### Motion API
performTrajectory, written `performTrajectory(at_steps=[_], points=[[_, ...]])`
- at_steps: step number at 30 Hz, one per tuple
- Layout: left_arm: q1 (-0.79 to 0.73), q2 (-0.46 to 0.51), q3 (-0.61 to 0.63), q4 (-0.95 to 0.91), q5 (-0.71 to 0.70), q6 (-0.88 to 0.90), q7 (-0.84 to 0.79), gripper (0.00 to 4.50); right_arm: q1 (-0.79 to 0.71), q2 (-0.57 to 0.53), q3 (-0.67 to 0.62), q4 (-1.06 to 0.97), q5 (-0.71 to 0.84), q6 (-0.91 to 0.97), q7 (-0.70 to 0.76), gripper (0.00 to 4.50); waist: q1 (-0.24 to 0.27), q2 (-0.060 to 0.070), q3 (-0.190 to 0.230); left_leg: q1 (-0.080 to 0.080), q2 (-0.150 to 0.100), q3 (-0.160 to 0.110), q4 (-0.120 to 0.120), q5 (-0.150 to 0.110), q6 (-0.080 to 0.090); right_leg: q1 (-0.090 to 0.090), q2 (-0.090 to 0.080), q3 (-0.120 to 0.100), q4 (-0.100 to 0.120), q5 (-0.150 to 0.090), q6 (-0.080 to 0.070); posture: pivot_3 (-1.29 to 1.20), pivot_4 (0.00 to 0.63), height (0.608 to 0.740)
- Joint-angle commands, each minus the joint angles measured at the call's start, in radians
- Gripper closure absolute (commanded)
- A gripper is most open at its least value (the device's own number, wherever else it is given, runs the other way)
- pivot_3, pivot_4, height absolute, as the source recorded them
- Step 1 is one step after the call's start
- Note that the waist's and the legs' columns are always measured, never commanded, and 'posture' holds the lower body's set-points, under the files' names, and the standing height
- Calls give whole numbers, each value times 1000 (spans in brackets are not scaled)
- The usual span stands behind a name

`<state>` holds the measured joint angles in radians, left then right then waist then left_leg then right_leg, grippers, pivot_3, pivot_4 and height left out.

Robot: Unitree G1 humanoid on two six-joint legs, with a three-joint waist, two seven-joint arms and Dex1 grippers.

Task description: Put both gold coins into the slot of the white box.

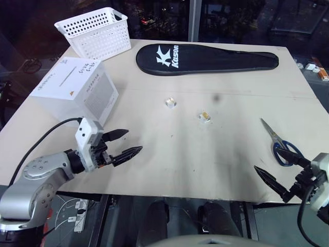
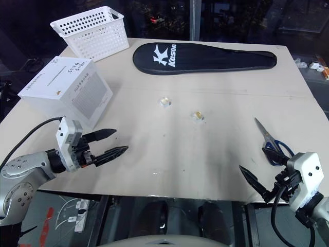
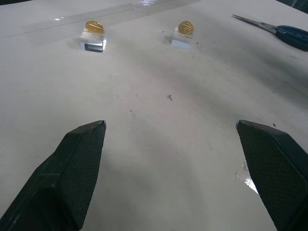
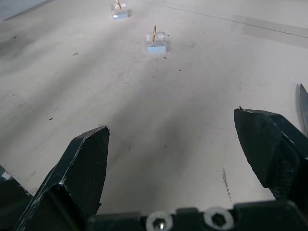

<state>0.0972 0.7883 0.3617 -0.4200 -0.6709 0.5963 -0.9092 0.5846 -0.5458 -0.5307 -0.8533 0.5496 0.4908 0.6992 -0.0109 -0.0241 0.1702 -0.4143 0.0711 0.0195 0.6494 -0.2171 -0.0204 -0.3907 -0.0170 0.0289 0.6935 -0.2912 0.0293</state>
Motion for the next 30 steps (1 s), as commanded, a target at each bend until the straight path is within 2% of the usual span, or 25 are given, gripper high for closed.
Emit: performTrajectory(at_steps=[1, 4, 7, 10, 15, 18, 19, 23, 26, 27, 30], points=[[-56, 12, -5, -48, -59, 16, -15, 83, -28, -10, -7, -8, -41, 31, -81, 0, 0, 0, 0, 0, 0, 0, 0, 0, 0, 0, 0, 0, 0, 0, 0, 0, 150, 726], [-177, 16, -67, -119, -155, 81, -16, 83, -144, -41, 12, -3, -41, 183, -214, 0, 4, -3, 0, -1, 0, 0, 1, 0, 0, 0, 0, -1, 0, 0, 0, 0, 150, 726], [-231, 23, -95, -146, -179, 100, -10, 83, -247, -51, 24, -1, -2, 276, -273, 0, -3, -3, 0, -2, 0, 2, 0, 0, 0, -2, 0, 2, 0, 0, 0, 0, 150, 726], [-271, 16, -119, -148, -188, 121, 19, 83, -346, -88, 89, -11, -14, 362, -321, 0, -5, -3, 0, -1, 0, 2, -2, 0, 0, -3, 2, 3, 0, 2, 3, 0, 150, 726], [-280, 0, -154, -147, -159, 111, 57, 83, -768, -7, 388, 104, -14, 576, -454, 0, -23, -3, 0, -1, 1, 4, -2, 0, 0, -4, 3, 6, 1, 3, 3, 0, 150, 726], [-270, 7, -147, -145, -142, 95, 60, 0, -958, 94, 517, 243, -56, 636, -514, 797, -27, -4, 1, -2, 0, 3, -3, 0, 0, -5, 3, 5, 1, 3, 2, 0, 150, 726], [-263, 10, -139, -144, -143, 93, 62, 0, -1000, 107, 561, 279, -82, 635, -521, 1262, -27, -4, 1, -3, 0, 3, -3, 0, 0, -6, 4, 6, 1, 4, 1, 0, 150, 726], [-218, 22, -101, -151, -142, 84, 56, 0, -1101, 187, 619, 388, -113, 665, -545, 1262, -17, -4, 1, -5, 0, 3, -3, 0, 0, -7, 2, 5, 0, 5, -1, 0, 150, 726], [-170, 27, -62, -168, -149, 78, 50, 0, -1147, 218, 640, 437, -125, 669, -537, 1971, -14, -4, 1, -13, -1, 3, -3, 0, 0, -14, 2, 4, -1, 5, -1, 0, 150, 726], [-160, 28, -54, -171, -152, 76, 52, 0, -1154, 222, 644, 446, -129, 671, -534, 1971, -14, -4, 1, -18, -1, 3, -2, 0, 0, -19, 2, 4, 1, 5, -1, 0, 150, 726], [-114, 29, -20, -188, -151, 62, 49, 0, -1186, 229, 651, 493, -141, 662, -516, 1971, -14, -4, 1, -19, 0, 3, -2, 0, 0, -21, 2, 4, 1, 5, -1, 0, 150, 726]])
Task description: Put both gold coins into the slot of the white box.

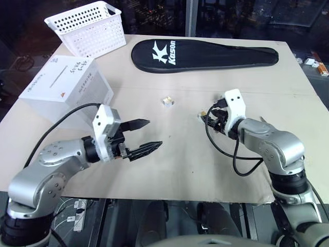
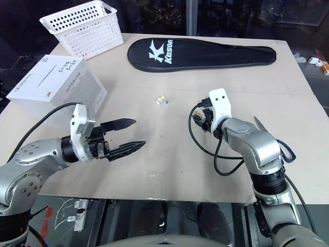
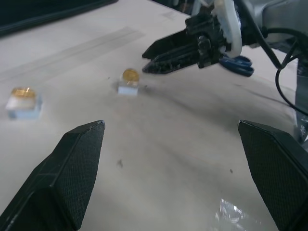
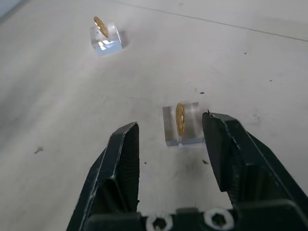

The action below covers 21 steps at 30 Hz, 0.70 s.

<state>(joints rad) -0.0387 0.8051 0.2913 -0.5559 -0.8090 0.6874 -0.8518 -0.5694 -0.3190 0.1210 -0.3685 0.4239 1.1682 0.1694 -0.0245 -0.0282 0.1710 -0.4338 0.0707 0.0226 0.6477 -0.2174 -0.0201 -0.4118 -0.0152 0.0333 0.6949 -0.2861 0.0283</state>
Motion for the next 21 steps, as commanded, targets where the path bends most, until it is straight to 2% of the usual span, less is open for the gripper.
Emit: performTrajectory(at_steps=[1, 2, 21], points=[[31, 11, 56, -55, -11, -32, -8, 0, -39, 1, 1, 19, -19, -19, 20, 2401, 0, 0, 0, 0, 0, 0, 0, 0, 0, 0, 0, 0, 0, 0, 0, 0, 150, 726], [43, 10, 63, -59, -10, -36, -9, 0, -47, 0, 6, 30, -25, -18, 25, 2672, 0, 0, 0, 1, 0, 0, 0, 0, 0, 0, 0, 0, 0, 0, 0, 0, 150, 726], [146, 15, 107, -58, 5, -105, -37, 0, -65, 59, 22, 132, -102, -41, 51, 2672, -9, 0, 0, 1, 0, 0, 0, 0, 0, 0, 0, 0, 1, 0, 0, 0, 150, 726]])
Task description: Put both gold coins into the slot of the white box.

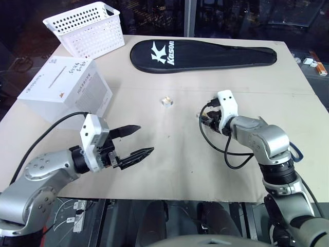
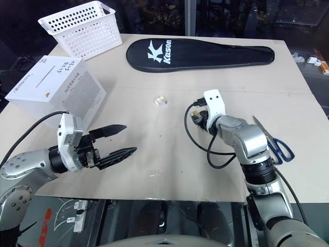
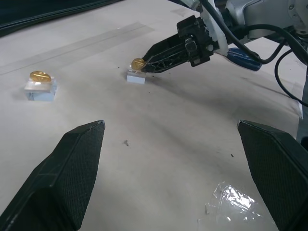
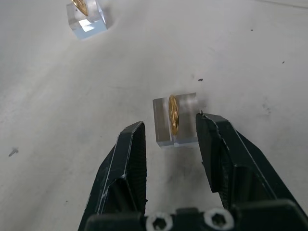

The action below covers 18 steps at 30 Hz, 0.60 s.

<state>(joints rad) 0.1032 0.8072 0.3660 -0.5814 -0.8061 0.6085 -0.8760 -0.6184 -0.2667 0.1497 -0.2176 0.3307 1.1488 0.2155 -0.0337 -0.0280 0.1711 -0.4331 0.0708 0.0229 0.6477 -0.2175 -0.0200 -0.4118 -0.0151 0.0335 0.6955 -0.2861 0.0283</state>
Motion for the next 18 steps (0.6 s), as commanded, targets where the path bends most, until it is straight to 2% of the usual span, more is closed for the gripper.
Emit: performTrajectory(at_steps=[1, 3, 4, 5, 6, 8, 18], points=[[5, 14, 32, -31, 3, -29, -14, 0, -15, 9, -8, -16, -12, -23, 5, 2672, -1, 0, 0, 0, 0, 0, 0, 0, 0, 0, 0, 0, 0, 0, 0, 0, 150, 726], [5, 15, 30, -28, 5, -34, -16, 0, -15, 11, -8, -10, -18, -27, 8, 2672, -2, 0, 0, 0, 0, 0, 0, 0, 0, 0, 0, 0, 0, 0, 0, 0, 150, 726], [6, 15, 30, -27, 4, -35, -16, 0, -15, 12, -9, -8, -21, -29, 9, 3190, -2, 0, 0, 0, 0, 0, 0, 0, 0, 0, 0, 0, 0, 0, 0, 0, 150, 726], [8, 15, 31, -27, 4, -37, -17, 0, -14, 13, -9, -6, -24, -30, 10, 3229, -2, 0, 0, 0, 0, 0, 0, 0, 0, 0, 0, 0, 0, 0, 0, 0, 150, 726], [9, 16, 31, -27, 5, -38, -18, 0, -14, 13, -10, -3, -26, -31, 10, 3555, -2, 0, 0, 0, 0, 0, 0, 0, 0, 0, 0, 0, 0, 0, 0, 0, 150, 726], [12, 15, 34, -27, 5, -40, -19, 0, -12, 14, -11, -2, -28, -33, 11, 4461, -3, 0, 0, 0, 0, 0, 0, 0, 0, 0, 0, 0, 0, 0, 0, 0, 150, 726], [-7, -7, 29, -20, 21, -53, 12, 0, -4, 22, -24, -16, -30, -37, 26, 4461, -3, 0, 0, 0, 0, 0, 0, 0, 0, 0, 0, 0, 0, 0, 0, 0, 150, 726]])
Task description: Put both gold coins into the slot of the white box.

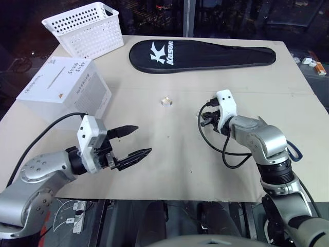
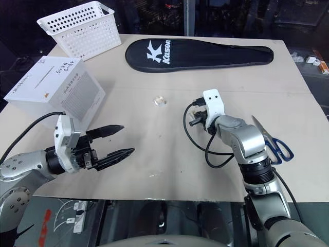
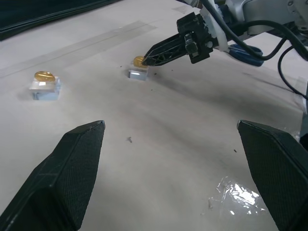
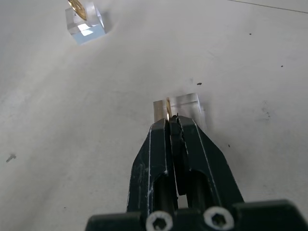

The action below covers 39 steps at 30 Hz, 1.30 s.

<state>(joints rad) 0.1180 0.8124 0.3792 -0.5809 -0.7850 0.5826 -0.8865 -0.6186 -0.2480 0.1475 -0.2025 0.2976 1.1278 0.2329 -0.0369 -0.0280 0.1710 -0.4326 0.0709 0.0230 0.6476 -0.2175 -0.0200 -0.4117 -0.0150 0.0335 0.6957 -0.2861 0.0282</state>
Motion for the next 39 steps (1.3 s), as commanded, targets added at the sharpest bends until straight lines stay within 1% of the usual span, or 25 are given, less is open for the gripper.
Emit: performTrajectory(at_steps=[1, 3, 5, 8, 11, 13, 14, 15, 17, 20, 21, 22, 31, 39], points=[[-39, -21, 19, -19, -21, -16, 40, 0, -4, 5, -34, -44, 11, -24, 15, 4461, 1, 0, 0, 0, 0, 0, 0, 0, 0, 0, 0, 0, 0, 0, 0, 0, 150, 726], [-79, -29, 28, -14, -77, 28, 78, 0, -5, 4, -63, -82, 42, -40, 43, 4461, 3, 0, 0, 0, 0, 0, 0, 0, 0, 0, 0, -1, 0, 0, 0, 0, 150, 726], [-123, -14, 35, 1, -167, 102, 100, 0, -7, 10, -110, -132, 106, -33, 87, 4461, 2, 0, 0, -1, 0, 0, 0, 0, 0, 0, 0, 0, 0, 0, 0, 0, 150, 726], [-213, 2, 24, 45, -267, 176, 120, 0, -15, 9, -167, -202, 210, 2, 152, 4461, 2, 0, 0, -1, 0, -1, 0, 0, 0, 0, 0, -1, 0, 0, 0, 0, 150, 726], [-324, 2, -8, 100, -333, 231, 137, 767, -26, -15, -195, -262, 300, 33, 214, 4500, 2, 0, 0, -1, 0, -2, 0, 0, 0, 0, 0, -2, 0, 0, 0, 0, 150, 726], [-379, 0, -33, 122, -356, 258, 135, 1666, -38, -18, -218, -286, 359, 54, 235, 4500, 1, 0, 0, 0, 0, -2, 0, 0, 0, 1, 0, -2, 0, 0, 0, 0, 150, 726], [-402, -2, -47, 128, -356, 263, 131, 1775, -47, -17, -231, -295, 388, 68, 242, 4500, 1, 0, 0, 0, 0, -2, 0, 0, 0, 1, 0, -2, 0, 0, 0, 0, 150, 726], [-426, -7, -62, 135, -351, 264, 130, 2135, -56, -19, -241, -303, 413, 77, 248, 4500, 0, 0, 0, 0, 0, -2, 0, 0, 0, 1, 0, -2, 0, 0, 0, 0, 150, 726], [-508, -25, -105, 172, -373, 287, 117, 2135, -77, -30, -259, -322, 475, 95, 265, 4500, -1, 0, 0, 0, 0, -2, 0, 0, 0, 1, 0, -2, 1, 0, 0, 0, 150, 726], [-603, -48, -155, 222, -386, 317, 102, 2990, -104, -42, -279, -339, 554, 111, 278, 4500, 3, 0, 0, -1, 0, -2, 0, 0, 0, 1, 1, -3, 0, 0, 0, 0, 150, 726], [-622, -51, -172, 230, -372, 317, 90, 3371, -111, -46, -287, -343, 580, 117, 280, 4500, 2, 0, 0, -1, 0, -2, 1, 0, 0, 1, 1, -3, 0, 0, 0, 0, 150, 726], [-638, -56, -184, 239, -360, 316, 84, 3895, -116, -51, -292, -347, 603, 121, 280, 4500, 1, 0, 0, -1, 0, -2, 1, 0, 0, 1, 0, -3, 0, 0, 0, 0, 150, 726], [-704, -67, -211, 269, -351, 337, 53, 3895, -112, -91, -311, -367, 736, 105, 235, 4500, -2, 0, 0, -1, 0, -1, 0, 0, 0, 1, 0, -2, 0, 0, 0, 0, 150, 726], [-721, -66, -215, 270, -358, 361, 31, 3895, -109, -110, -287, -368, 798, 80, 201, 4500, -1, 0, 0, -1, 0, -1, 0, 0, 0, 1, 0, -2, 0, 0, 0, 0, 150, 726]])
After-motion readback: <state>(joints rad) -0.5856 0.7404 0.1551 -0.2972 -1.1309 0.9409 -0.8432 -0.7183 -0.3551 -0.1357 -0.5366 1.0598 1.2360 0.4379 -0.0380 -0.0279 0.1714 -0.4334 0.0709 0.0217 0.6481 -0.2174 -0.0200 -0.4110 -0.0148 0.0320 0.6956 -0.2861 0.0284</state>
